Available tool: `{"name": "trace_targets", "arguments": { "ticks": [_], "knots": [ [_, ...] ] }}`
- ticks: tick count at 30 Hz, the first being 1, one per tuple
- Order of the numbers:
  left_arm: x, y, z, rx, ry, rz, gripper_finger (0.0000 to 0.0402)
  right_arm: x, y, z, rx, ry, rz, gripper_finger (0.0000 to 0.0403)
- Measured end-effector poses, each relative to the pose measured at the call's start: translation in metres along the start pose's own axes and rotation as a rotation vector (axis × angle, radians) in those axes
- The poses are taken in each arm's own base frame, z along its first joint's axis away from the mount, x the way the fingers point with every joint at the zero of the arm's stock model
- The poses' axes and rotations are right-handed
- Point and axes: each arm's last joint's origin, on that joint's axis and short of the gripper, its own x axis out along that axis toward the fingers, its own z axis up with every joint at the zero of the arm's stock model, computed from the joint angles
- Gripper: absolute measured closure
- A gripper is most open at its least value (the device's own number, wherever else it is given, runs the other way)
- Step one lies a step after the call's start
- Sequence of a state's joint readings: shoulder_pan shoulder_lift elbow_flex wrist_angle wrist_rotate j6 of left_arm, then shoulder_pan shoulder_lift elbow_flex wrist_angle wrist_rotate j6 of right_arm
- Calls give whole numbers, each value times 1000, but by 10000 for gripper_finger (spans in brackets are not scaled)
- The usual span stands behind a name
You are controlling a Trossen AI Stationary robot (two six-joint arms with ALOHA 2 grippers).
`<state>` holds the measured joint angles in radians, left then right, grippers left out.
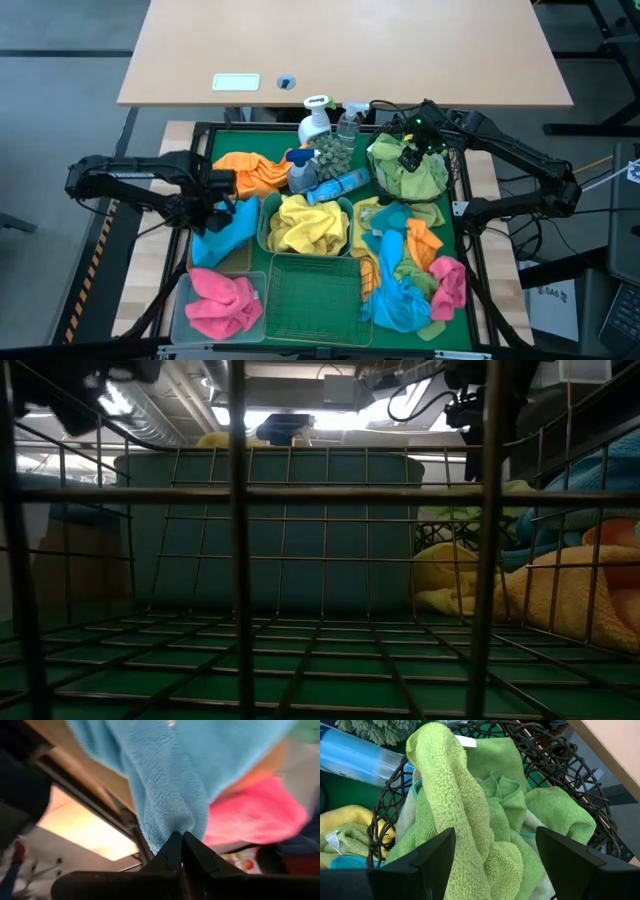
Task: Sort microfiber towel by color & place in baskets
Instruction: Put the blue microfiber towel into the orange bin
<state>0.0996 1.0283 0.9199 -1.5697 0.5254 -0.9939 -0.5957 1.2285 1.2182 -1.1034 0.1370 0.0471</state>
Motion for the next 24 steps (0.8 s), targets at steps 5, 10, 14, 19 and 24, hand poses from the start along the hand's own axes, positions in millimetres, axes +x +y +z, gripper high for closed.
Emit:
{"name": "trace_targets", "arguments": {
  "ticks": [5,10,14,19,24],
  "knots": [
    [18,9,7,-33,-4,97,378,0,0,0,0,0,0,127],
    [25,14,10,-46,-20,141,344,0,0,0,0,0,0,127],
    [25,14,11,-52,-39,155,319,0,0,0,0,0,0,127],
    [24,15,9,-95,-48,144,307,0,0,0,0,-1,0,127],
    [5,9,1,-92,-112,72,307,0,0,0,0,-1,0,127]
  ]
}}
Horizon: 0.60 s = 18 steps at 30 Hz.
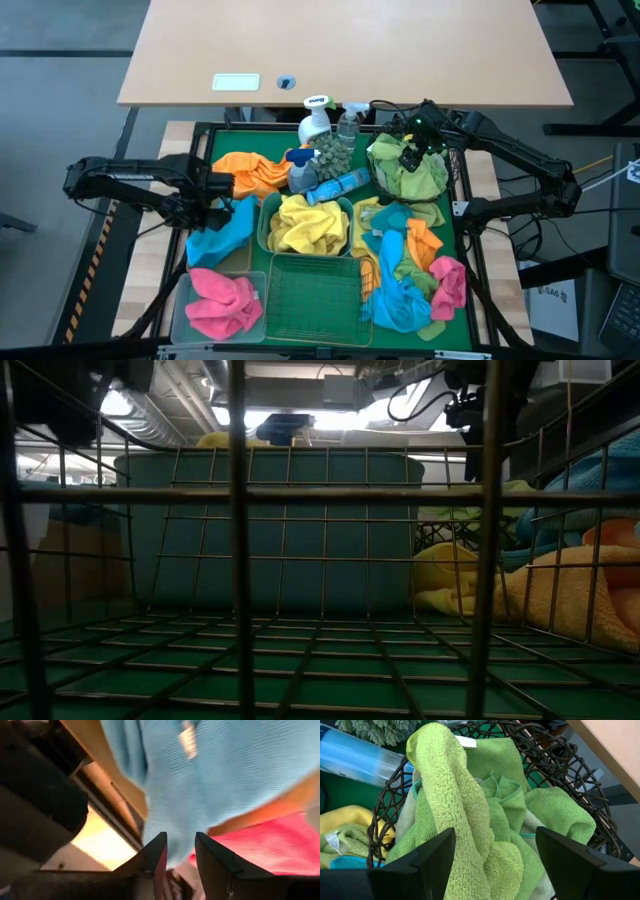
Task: Sort microfiber towel by color & place in baskets
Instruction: Put the blue microfiber towel into the orange bin
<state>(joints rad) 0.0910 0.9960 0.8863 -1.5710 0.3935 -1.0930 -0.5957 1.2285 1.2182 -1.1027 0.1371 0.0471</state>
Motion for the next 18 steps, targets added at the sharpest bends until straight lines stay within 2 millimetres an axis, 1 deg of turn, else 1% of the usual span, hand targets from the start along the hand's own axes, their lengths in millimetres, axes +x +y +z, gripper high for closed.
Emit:
{"name": "trace_targets", "arguments": {
  "ticks": [3,6,10,12,14,16,18],
  "knots": [
    [-20,-5,-5,1,-96,-55,306,0,0,0,0,0,0,127],
    [-39,-12,-6,6,-252,-128,306,0,0,0,0,0,0,127],
    [-52,-27,1,25,-490,-250,306,0,0,0,0,0,0,127],
    [-54,-35,6,59,-580,-307,306,0,0,0,0,-1,0,127],
    [-52,-41,13,101,-651,-319,306,0,0,0,0,-1,0,127],
    [-46,-46,19,125,-698,-304,306,0,0,0,0,-1,0,127],
    [-37,-49,25,136,-705,-277,306,0,0,0,0,-1,0,127]
  ]
}}
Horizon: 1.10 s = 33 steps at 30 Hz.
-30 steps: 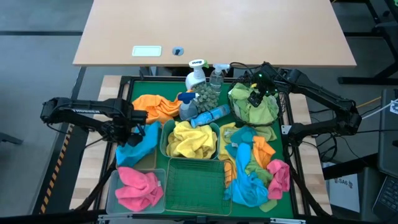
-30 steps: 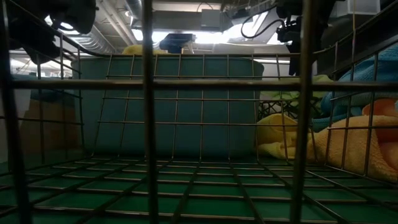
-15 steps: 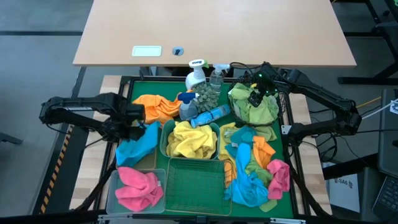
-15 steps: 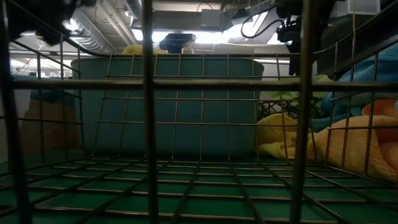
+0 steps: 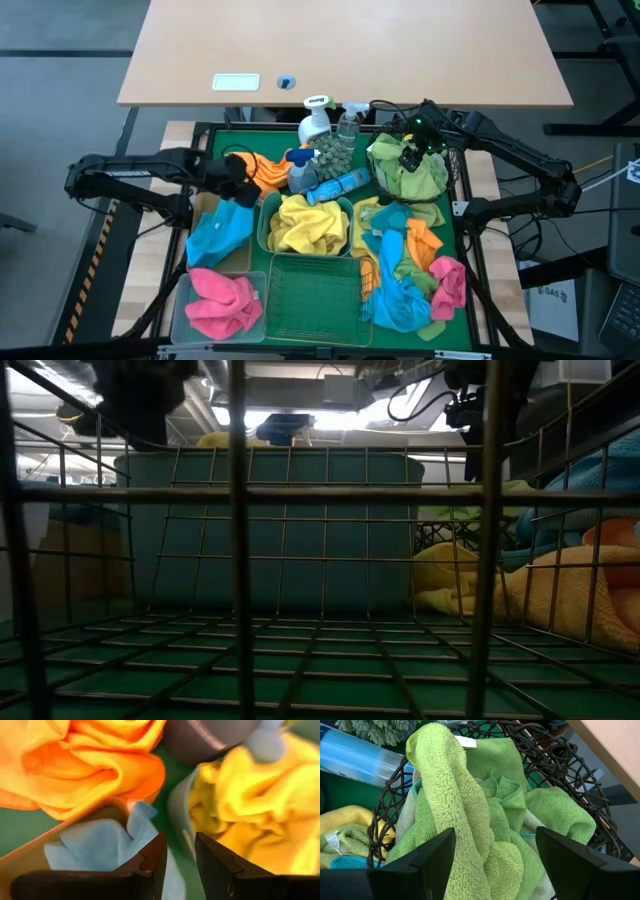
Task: Sort microfiber towel by color & place in baskets
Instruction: Put the blue microfiber towel into the orange bin
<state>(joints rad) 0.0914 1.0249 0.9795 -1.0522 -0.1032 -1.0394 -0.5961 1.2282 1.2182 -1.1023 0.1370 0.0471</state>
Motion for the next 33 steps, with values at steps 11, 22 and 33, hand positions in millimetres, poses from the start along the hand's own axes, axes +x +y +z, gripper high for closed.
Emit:
{"name": "trace_targets", "arguments": {
  "ticks": [11,22,33],
  "knots": [
    [49,23,-22,10,170,155,312,0,0,0,0,0,0,127],
    [74,56,-50,-27,420,278,321,0,0,0,0,1,0,127],
    [50,35,-37,-35,423,148,321,0,0,0,0,1,0,127]
  ]
}}
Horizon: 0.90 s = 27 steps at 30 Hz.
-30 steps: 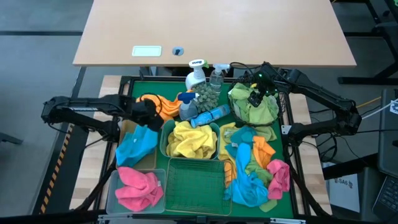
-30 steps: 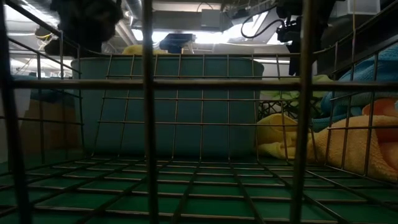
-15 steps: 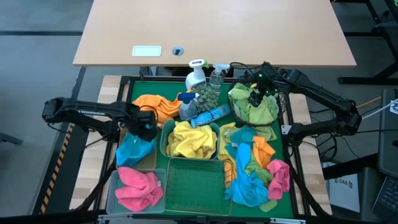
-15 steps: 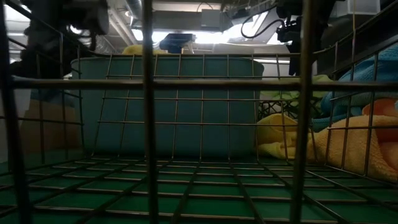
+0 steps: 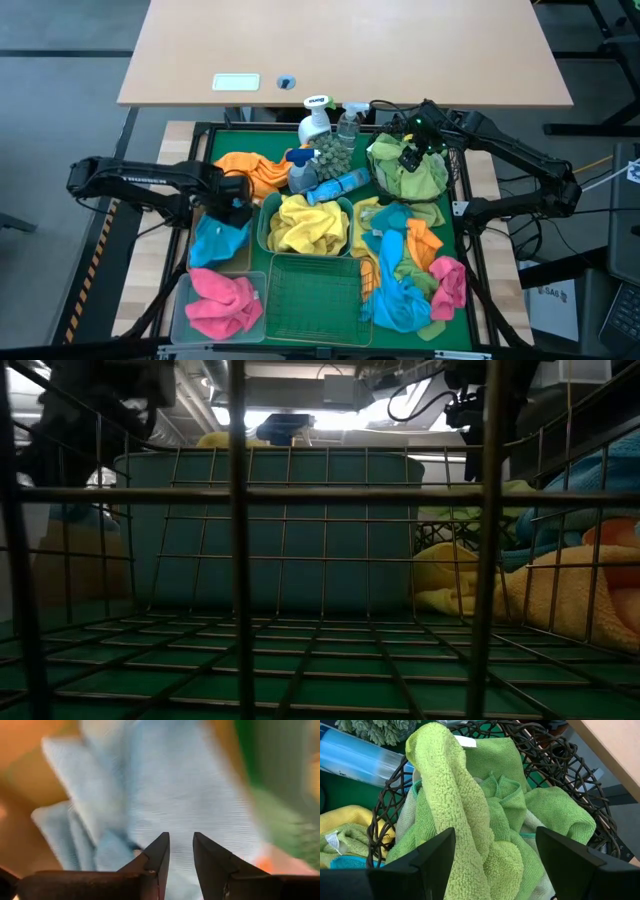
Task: Sort microfiber towel by color & place in baskets
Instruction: Put the blue microfiber towel into the orange bin, then put the orange microfiber towel into the gold wire basket
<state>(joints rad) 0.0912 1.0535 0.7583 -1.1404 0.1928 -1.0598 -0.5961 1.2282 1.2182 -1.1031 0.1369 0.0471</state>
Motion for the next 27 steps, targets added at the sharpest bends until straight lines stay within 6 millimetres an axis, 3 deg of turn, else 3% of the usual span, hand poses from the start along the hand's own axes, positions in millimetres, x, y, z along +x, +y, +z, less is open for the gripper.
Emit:
{"name": "trace_targets", "arguments": {
  "ticks": [9,16,22,27],
  "knots": [
    [-50,-22,8,103,-290,-73,321,0,0,0,0,0,0,127],
    [-56,-24,21,213,-600,65,321,0,0,0,0,0,0,127],
    [-54,-22,36,231,-599,122,319,0,0,0,0,0,0,127],
    [-45,-20,54,243,-563,204,285,-2,1,-1,-31,-7,33,127]
  ]
}}
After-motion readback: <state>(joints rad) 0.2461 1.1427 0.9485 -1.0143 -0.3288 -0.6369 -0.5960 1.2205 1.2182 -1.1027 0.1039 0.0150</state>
